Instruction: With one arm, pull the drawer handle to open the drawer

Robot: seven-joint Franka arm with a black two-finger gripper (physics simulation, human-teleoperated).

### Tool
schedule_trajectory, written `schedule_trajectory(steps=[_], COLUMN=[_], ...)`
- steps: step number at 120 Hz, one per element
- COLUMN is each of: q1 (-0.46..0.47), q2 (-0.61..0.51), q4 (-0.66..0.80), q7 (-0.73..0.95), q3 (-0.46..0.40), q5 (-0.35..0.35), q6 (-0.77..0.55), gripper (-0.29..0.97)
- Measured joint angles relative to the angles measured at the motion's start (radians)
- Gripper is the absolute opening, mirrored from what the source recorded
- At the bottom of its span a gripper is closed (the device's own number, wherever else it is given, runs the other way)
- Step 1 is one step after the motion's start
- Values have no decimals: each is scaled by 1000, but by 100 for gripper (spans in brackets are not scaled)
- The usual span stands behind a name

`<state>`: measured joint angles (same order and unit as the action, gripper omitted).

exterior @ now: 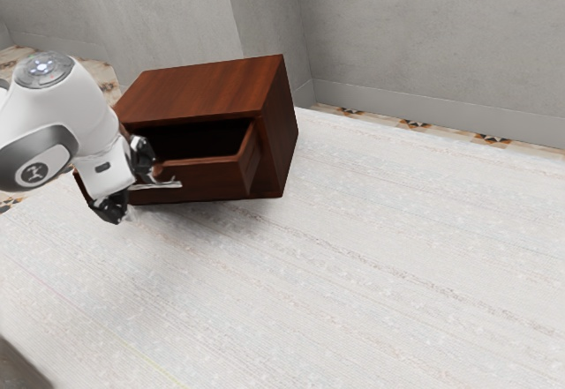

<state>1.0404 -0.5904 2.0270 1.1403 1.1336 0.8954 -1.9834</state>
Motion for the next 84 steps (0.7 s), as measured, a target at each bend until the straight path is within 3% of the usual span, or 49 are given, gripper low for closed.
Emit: schedule_trajectory(steps=[20, 25, 31, 38, 50, 68, 84], q1=[-168, -257, -421, -539, -591, -610, -824], q2=[0, 2, 5, 52, 215, 415, 479], q4=[43, 44, 40, -49, -296, -520, -564], q7=[-13, -15, -18, -29, -111, -315, -467], q3=[-135, -230, -410, -557, -682, -796, -983], q5=[-19, -26, -61, -176, -372, -540, -640], q6=[-11, -9, -5, 12, 134, 354, 459], gripper=[56, 58, 60, 62, 65, 66, 67])
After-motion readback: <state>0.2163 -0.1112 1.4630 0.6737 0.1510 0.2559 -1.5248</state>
